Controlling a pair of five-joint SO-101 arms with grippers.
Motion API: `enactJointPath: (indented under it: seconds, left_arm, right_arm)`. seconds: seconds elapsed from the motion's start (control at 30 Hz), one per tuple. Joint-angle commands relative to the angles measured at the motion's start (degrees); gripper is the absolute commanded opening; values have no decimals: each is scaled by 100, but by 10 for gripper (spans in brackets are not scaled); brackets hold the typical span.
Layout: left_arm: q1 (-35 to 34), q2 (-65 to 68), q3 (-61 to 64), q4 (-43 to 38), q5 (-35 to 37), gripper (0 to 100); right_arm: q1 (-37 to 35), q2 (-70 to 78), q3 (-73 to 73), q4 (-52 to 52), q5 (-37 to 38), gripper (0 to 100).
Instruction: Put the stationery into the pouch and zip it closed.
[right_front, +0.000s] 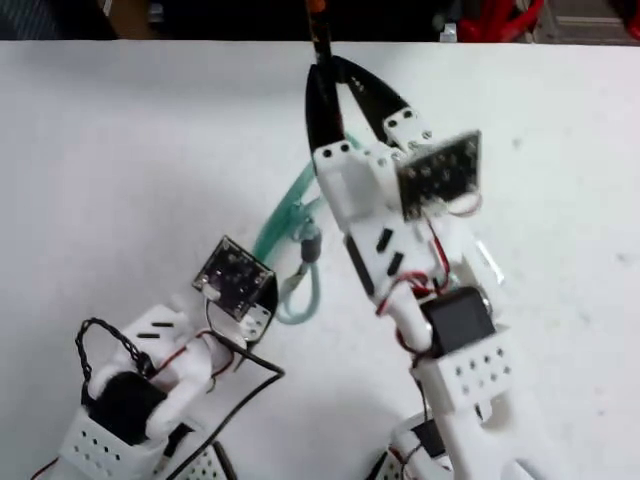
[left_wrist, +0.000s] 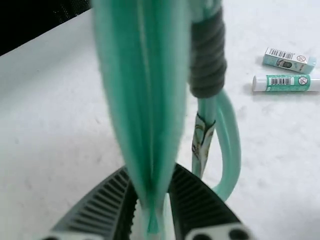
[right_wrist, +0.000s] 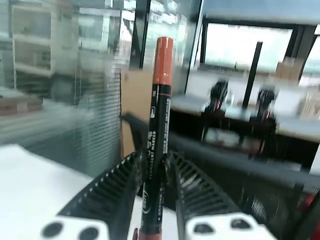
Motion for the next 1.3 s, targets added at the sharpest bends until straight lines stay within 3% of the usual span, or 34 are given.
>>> enactJointPath:
  seconds: [0.0, 0.23, 0.57, 0.77, 0.9, 1.13, 1.27]
  left_arm:
    - [31, -13, -149, -97, -70, 22]
    - [31, -13, -158, -97, -70, 22]
    - [31, -13, -132, -193, -70, 22]
    - [22, -13, -132, -211, -62, 23]
    - [22, -13, -132, -211, -53, 23]
    - [22, -13, -132, -193, -53, 23]
    - [22, -13, -132, -193, -70, 24]
  right_arm:
    - [84, 163, 141, -154, -281, 17]
    - [48, -154, 774, -585, -290, 17]
    - [-242, -1262, 862, 1253, -202, 27]
    - [-409, -1349, 352, 2378, 70, 262]
    - [-374, -1288, -598, 3108, 70, 249]
    - [1024, -1279, -1503, 4426, 141, 220]
    - [1868, -1174, -1495, 5121, 1090, 183]
